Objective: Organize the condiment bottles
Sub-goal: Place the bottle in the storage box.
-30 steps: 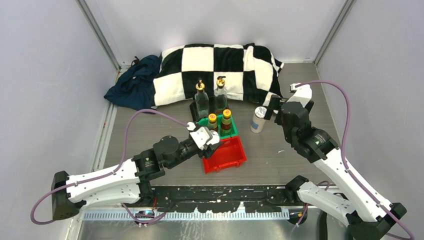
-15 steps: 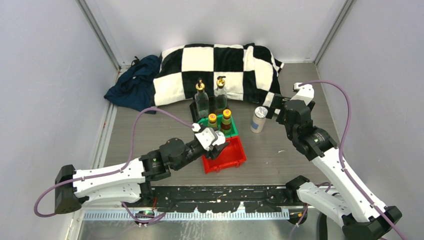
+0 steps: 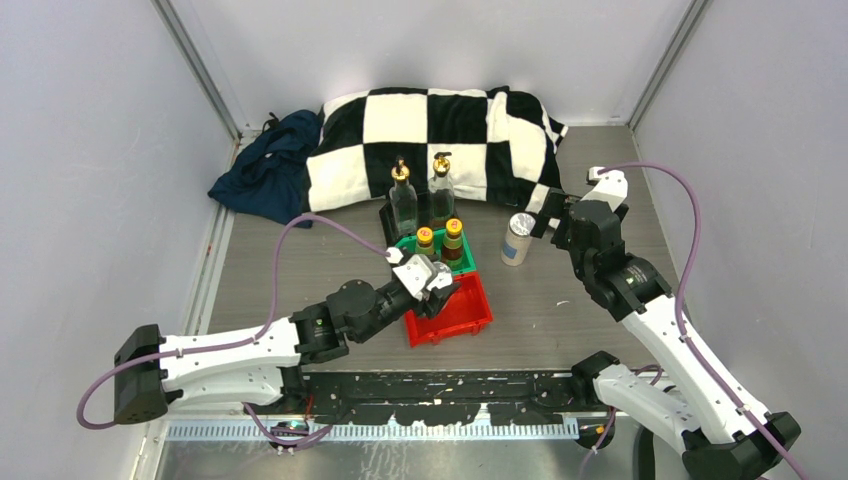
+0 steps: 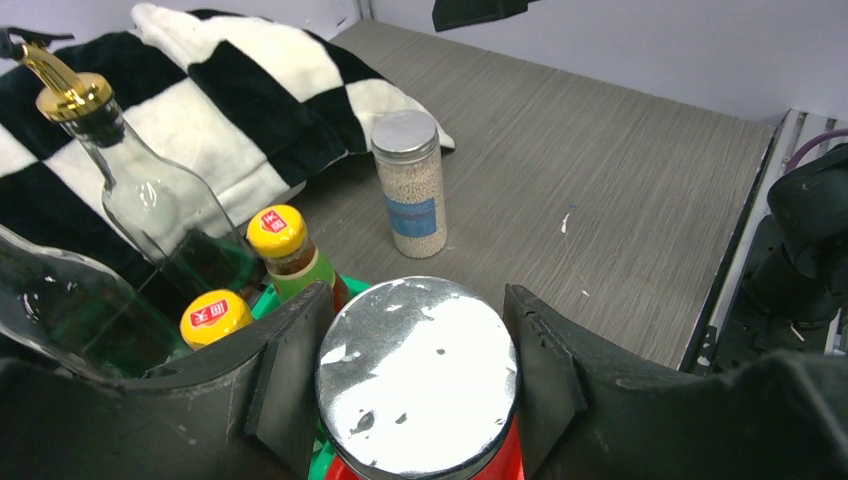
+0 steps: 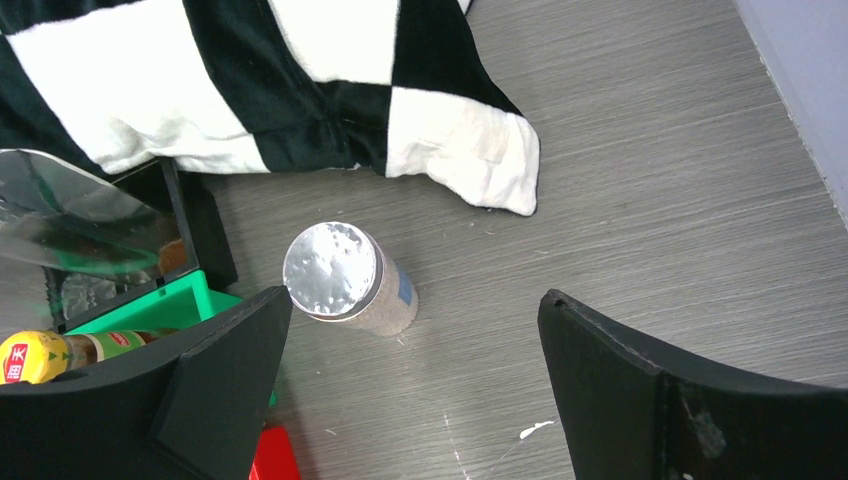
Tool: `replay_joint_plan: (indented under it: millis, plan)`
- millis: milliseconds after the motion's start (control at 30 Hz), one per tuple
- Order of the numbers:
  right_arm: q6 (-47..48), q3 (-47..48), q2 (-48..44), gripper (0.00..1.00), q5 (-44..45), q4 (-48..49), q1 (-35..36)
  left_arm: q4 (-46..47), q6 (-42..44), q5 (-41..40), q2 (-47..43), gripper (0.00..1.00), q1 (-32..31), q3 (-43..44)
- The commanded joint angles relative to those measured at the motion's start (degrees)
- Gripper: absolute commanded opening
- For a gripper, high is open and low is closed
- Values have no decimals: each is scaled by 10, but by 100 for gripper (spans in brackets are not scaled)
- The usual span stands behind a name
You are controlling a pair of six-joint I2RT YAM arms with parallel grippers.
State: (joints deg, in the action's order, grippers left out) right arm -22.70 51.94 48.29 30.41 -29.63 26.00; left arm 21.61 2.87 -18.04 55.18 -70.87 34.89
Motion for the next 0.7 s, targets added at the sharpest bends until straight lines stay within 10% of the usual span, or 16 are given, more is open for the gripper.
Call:
replay_joint_plan:
  millis: [0, 667]
  plan:
    - [-6, 2, -3, 100, -7, 27, -6, 93, -11, -22, 0, 0, -2, 0]
    - [-6, -3, -9, 100, -15, 30, -12, 147, -45, -47, 18, 0, -3, -44]
